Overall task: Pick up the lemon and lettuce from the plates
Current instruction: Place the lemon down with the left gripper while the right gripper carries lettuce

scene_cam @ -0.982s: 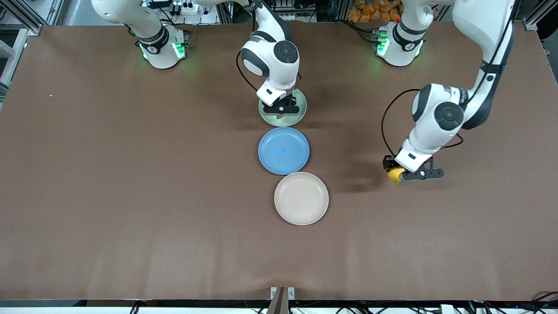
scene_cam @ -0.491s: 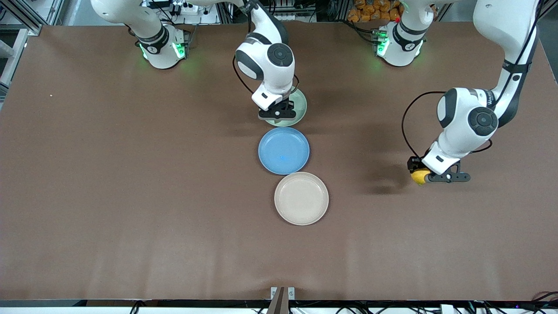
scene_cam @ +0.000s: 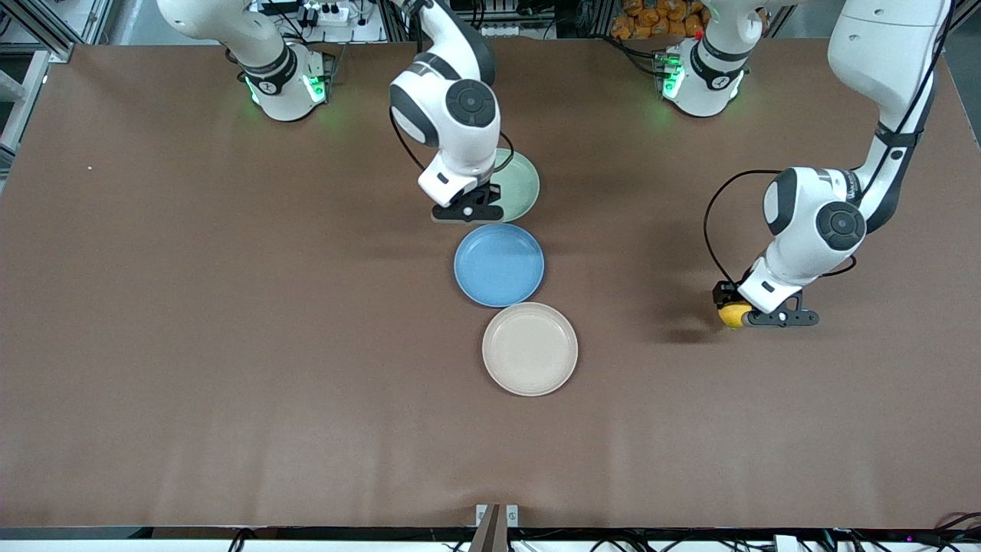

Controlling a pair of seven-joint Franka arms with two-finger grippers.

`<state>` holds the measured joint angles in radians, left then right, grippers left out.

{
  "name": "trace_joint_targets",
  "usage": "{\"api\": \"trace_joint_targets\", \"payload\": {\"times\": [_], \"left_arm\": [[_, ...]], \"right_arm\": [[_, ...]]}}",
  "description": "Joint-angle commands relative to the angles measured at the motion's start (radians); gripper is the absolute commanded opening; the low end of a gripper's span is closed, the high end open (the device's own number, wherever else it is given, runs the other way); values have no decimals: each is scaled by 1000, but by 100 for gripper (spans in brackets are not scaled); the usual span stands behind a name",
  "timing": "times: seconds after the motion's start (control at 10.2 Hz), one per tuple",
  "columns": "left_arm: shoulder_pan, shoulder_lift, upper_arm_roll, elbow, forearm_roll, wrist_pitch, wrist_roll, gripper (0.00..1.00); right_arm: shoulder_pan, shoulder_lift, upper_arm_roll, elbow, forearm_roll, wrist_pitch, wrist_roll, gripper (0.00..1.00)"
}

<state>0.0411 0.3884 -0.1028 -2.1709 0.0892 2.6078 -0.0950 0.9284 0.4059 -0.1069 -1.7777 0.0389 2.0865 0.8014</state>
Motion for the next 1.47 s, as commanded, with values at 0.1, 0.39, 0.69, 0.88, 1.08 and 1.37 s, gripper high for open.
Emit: {"api": "trace_joint_targets", "payload": {"times": [0.1, 0.39, 0.69, 0.88, 1.08, 1.37], "left_arm": [[-1, 1, -1, 14, 72, -2, 12, 100], [-1, -34, -9, 16, 113, -2, 1, 100], [2, -132, -18, 16, 112, -81, -26, 100], [5, -196, -70, 0, 112, -173, -160, 100], [11, -281, -80, -29, 95, -303, -193, 100], [-4, -443, -78, -119, -1, -397, -180, 100]], "right_arm": [[-126, -22, 9, 14, 15, -37, -138, 0], [-259, -41, 7, 44, 13, -152, -302, 0], [-399, -32, 6, 43, -1, -148, -454, 0], [-477, -32, 4, 29, -22, -143, -545, 0], [-560, -35, 6, 11, -59, -138, -612, 0], [-678, -29, 4, -28, -83, -71, -731, 0]]}}
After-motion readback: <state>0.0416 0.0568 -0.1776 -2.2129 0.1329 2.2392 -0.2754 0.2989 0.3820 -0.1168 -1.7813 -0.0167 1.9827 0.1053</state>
